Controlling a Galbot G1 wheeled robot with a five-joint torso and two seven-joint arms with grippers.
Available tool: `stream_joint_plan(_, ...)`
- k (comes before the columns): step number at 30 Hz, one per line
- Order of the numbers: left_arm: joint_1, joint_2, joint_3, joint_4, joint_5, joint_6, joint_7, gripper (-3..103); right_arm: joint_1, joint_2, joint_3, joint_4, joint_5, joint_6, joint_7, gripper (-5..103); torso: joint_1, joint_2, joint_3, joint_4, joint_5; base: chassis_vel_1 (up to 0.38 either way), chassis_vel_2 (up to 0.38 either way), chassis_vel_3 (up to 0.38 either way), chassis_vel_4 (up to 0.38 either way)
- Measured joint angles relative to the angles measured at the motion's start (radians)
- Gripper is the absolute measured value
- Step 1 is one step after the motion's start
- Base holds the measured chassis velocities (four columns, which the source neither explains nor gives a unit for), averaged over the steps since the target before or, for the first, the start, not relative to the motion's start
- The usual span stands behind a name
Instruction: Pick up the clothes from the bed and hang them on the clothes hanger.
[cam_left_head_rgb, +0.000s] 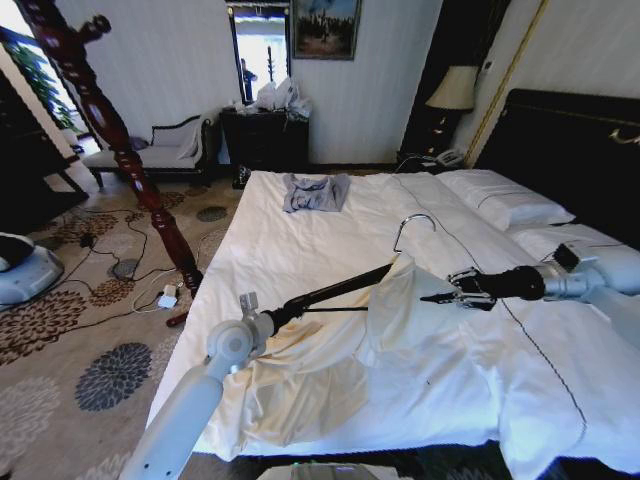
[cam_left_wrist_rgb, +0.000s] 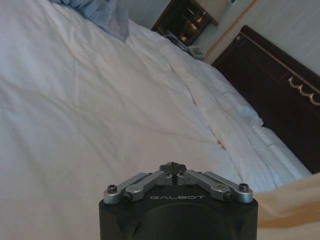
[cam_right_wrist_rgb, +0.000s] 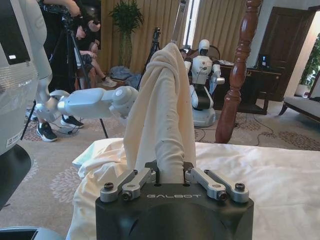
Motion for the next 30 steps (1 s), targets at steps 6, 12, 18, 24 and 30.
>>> stream_joint_plan(6,0.031,0.01,0.053,0.004,0.063,0.035,-0.029,3,-0.003,0.0,0.0,0.003,0.0,0.004,0.001,19,0.0,0.0,0.0,0.0001,0.0,0.0,0.0,0.0,0.0)
stream_joint_plan(12,-0.002,0.014,0.074,0.021,0.115,0.058,-0.036,24,-0.005,0.001,-0.001,0.003,0.0,0.005,0.002,19,0.0,0.0,0.0,0.0,0.0,0.0,0.0,0.0,0.0)
stream_joint_plan(18,-0.01,0.031,0.091,0.022,0.114,0.058,-0.017,41,-0.01,0.002,-0.001,0.002,-0.001,0.011,0.001,19,0.0,0.0,0.0,0.0,0.0,0.0,0.0,0.0,0.0)
stream_joint_plan(24,-0.002,0.034,0.119,0.019,0.118,0.059,0.005,62,-0.01,0.001,-0.001,-0.002,-0.002,0.015,0.0,19,0.0,0.0,0.0,0.0001,0.0,0.0,0.0,0.0,0.0)
stream_joint_plan(30,0.001,0.039,0.155,0.022,0.135,0.06,0.026,93,-0.01,0.001,-0.001,-0.003,-0.002,0.019,-0.001,19,0.0,0.0,0.0,0.0001,0.0,0.0,0.0,0.0,0.0)
